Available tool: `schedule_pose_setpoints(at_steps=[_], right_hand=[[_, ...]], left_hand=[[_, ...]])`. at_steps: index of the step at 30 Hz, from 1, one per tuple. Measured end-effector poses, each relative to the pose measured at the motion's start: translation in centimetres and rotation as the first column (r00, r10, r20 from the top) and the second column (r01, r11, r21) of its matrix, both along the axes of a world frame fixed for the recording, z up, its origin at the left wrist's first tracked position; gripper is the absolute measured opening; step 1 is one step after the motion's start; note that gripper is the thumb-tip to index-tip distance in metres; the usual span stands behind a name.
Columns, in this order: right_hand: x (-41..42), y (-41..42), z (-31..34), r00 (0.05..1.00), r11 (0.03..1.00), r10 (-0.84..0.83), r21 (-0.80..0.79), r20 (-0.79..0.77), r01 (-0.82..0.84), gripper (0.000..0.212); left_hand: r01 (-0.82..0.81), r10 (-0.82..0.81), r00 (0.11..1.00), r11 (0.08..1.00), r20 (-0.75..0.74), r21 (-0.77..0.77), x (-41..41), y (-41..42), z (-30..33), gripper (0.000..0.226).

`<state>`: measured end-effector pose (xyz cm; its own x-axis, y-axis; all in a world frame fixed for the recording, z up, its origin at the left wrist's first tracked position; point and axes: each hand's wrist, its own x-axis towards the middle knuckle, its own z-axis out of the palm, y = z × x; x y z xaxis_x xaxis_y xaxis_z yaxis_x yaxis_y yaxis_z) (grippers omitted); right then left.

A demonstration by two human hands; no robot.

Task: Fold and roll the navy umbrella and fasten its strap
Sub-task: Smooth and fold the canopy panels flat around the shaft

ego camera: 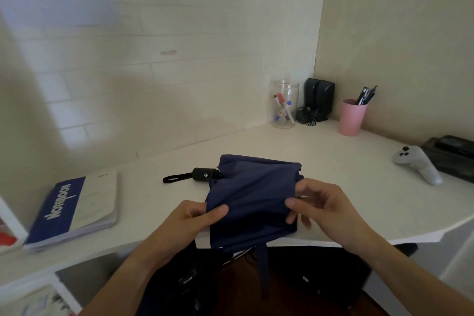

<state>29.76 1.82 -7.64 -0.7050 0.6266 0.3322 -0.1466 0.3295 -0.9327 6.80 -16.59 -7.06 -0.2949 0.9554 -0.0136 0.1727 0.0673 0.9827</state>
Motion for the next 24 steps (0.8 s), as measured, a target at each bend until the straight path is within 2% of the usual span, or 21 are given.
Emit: schedule_pose_setpoints(at_steps=[3,5,7,9,12,14,15,16,17,18,19,20,22,24], right_hand=[[0.0,0.8,-0.3,0.998,0.997,0.061,-0.039,0.029,-0.060,0.009],[0.4,1.7,-0.8,0.993,0.995,0.016,0.096,0.116,-0.027,0.012],[1.0,2.3,-1.5,0.966,0.964,-0.007,0.259,0.258,-0.062,0.008],[1.6,2.2,-2.2,0.950,0.943,0.003,0.316,0.312,-0.107,0.010],[1.5,1.4,-1.9,0.945,0.937,0.005,0.329,0.326,-0.118,0.021],[0.9,0.9,-1.2,0.905,0.936,-0.103,0.349,0.412,-0.053,0.050],[0.7,0.6,-0.8,0.863,0.900,-0.260,0.432,0.434,0.053,0.063],[0.4,0.3,-0.3,0.807,0.794,-0.465,0.575,0.364,0.198,0.064],[0.1,-0.2,0.2,0.755,0.631,-0.626,0.697,0.198,0.341,0.056],[-0.2,-1.0,0.8,0.732,0.489,-0.681,0.752,0.012,0.442,0.041],[-0.8,-1.8,1.3,0.752,0.423,-0.651,0.774,-0.103,0.472,0.025],[-1.5,-2.2,1.5,0.795,0.414,-0.598,0.811,-0.100,0.414,0.016],[-2.8,-2.1,0.7,0.856,0.437,-0.510,0.883,0.088,0.170,0.035],[-3.3,-1.4,-0.7,0.828,0.486,-0.485,0.874,0.281,-0.012,0.053]], left_hand=[[0.053,-0.052,0.996,0.999,-0.069,0.013,-0.7,-0.2,-0.1,0.018],[0.072,-0.070,0.987,0.997,-0.148,0.004,-1.1,-0.2,-0.3,0.020],[0.084,-0.090,0.962,0.996,-0.258,-0.033,-1.1,-0.3,-0.3,0.023],[0.072,-0.085,0.942,0.996,-0.325,-0.055,-0.6,-0.5,-0.2,0.021],[-0.091,0.096,0.967,0.995,-0.236,0.030,0.6,0.1,-0.2,0.054],[-0.257,0.267,0.924,0.964,-0.275,0.073,0.7,1.2,-1.0,0.065],[-0.311,0.316,0.870,0.947,-0.379,0.074,0.6,1.7,-1.4,0.058],[-0.338,0.326,0.809,0.939,-0.489,0.066,0.6,2.0,-1.9,0.047],[-0.346,0.321,0.758,0.936,-0.567,0.066,0.8,2.1,-2.2,0.037],[-0.344,0.320,0.732,0.935,-0.602,0.080,1.0,2.1,-2.4,0.035],[-0.343,0.326,0.712,0.934,-0.622,0.097,1.1,2.2,-2.6,0.035],[-0.345,0.334,0.691,0.932,-0.641,0.113,1.1,2.2,-2.8,0.036],[-0.350,0.358,0.649,0.924,-0.671,0.153,1.1,2.1,-3.2,0.036],[-0.349,0.375,0.629,0.919,-0.681,0.184,1.1,1.9,-3.5,0.036]])
